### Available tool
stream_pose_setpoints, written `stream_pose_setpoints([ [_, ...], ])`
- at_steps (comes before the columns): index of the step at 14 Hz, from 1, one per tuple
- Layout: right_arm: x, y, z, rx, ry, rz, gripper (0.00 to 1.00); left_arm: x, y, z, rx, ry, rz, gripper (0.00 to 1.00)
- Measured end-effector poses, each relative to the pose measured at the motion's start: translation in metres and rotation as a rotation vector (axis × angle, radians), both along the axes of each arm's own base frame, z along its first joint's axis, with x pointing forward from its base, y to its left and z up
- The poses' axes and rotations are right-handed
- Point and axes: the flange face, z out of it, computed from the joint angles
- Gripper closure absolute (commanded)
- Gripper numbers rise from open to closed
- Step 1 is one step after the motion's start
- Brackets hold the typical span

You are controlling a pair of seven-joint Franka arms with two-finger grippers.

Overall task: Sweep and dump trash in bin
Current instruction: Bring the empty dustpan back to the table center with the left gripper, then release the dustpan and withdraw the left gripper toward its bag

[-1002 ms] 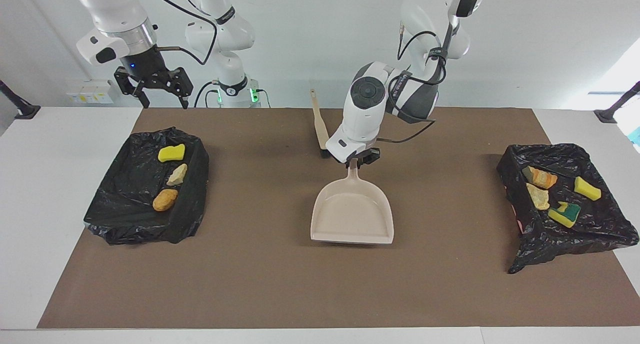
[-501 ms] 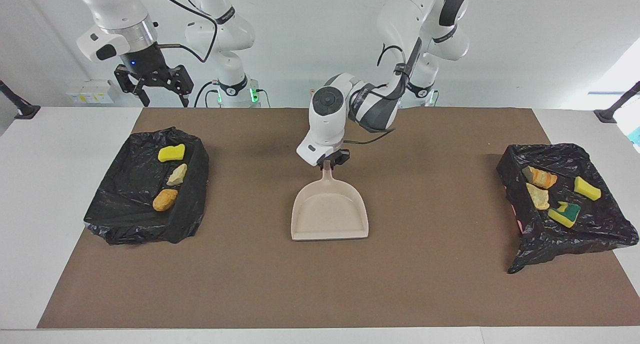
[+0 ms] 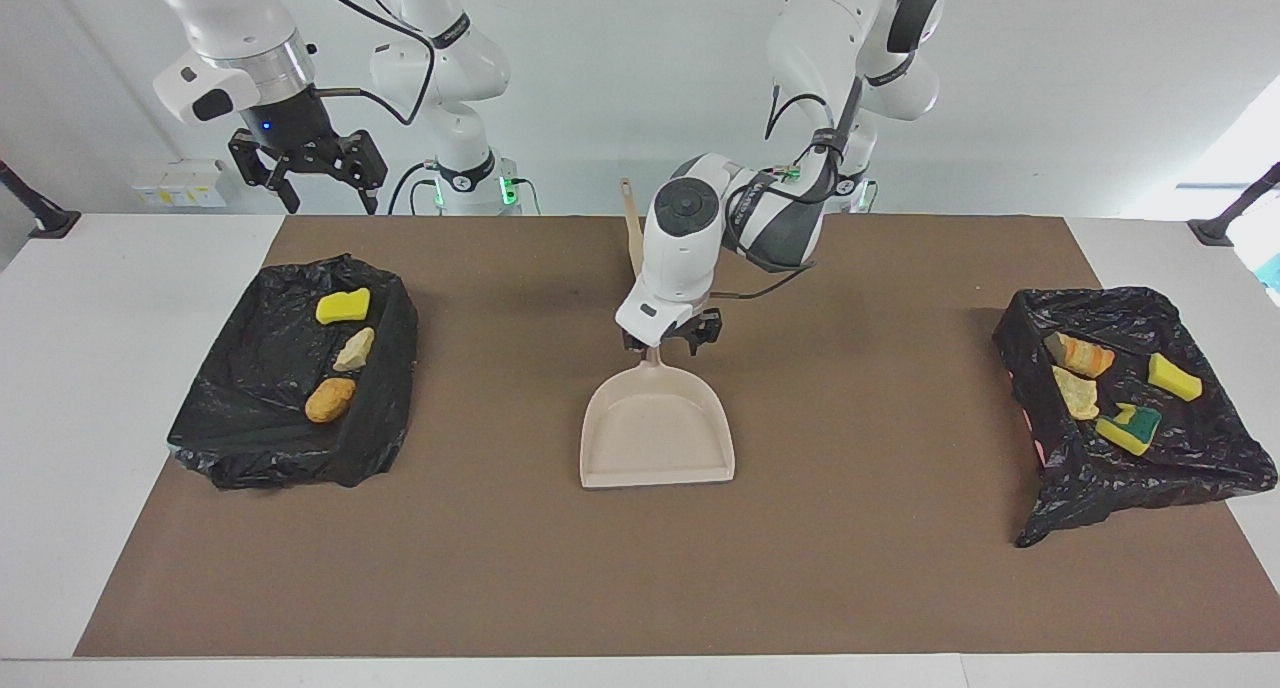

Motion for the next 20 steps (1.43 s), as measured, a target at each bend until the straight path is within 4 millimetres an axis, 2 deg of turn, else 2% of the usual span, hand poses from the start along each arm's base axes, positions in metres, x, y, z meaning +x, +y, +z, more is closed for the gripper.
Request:
stream_pose_setpoints([
  [3,0.000,0.000,0.000,0.000,0.001,0.000,0.00,0.032,0.057,0.033,-0.019,-0.033,0.076,0.00],
  [7,-0.001,0.000,0.000,0.000,0.005,0.000,0.00,0.065,0.128,0.034,0.001,-0.024,0.054,0.00],
  [10,-0.001,0.000,-0.001,0.000,0.007,0.000,0.00,0.091,0.200,0.034,0.004,-0.012,-0.029,0.00],
  [12,-0.001,0.000,-0.001,0.000,0.007,0.000,0.00,0.103,0.247,0.041,-0.005,-0.023,-0.088,0.00],
  [15,-0.001,0.000,0.000,0.000,0.007,0.001,0.00,0.106,0.300,0.064,-0.016,-0.030,-0.179,0.00],
  [20,-0.002,0.000,0.001,0.000,0.004,0.000,0.00,0.088,0.375,0.112,-0.031,-0.010,-0.251,0.00],
])
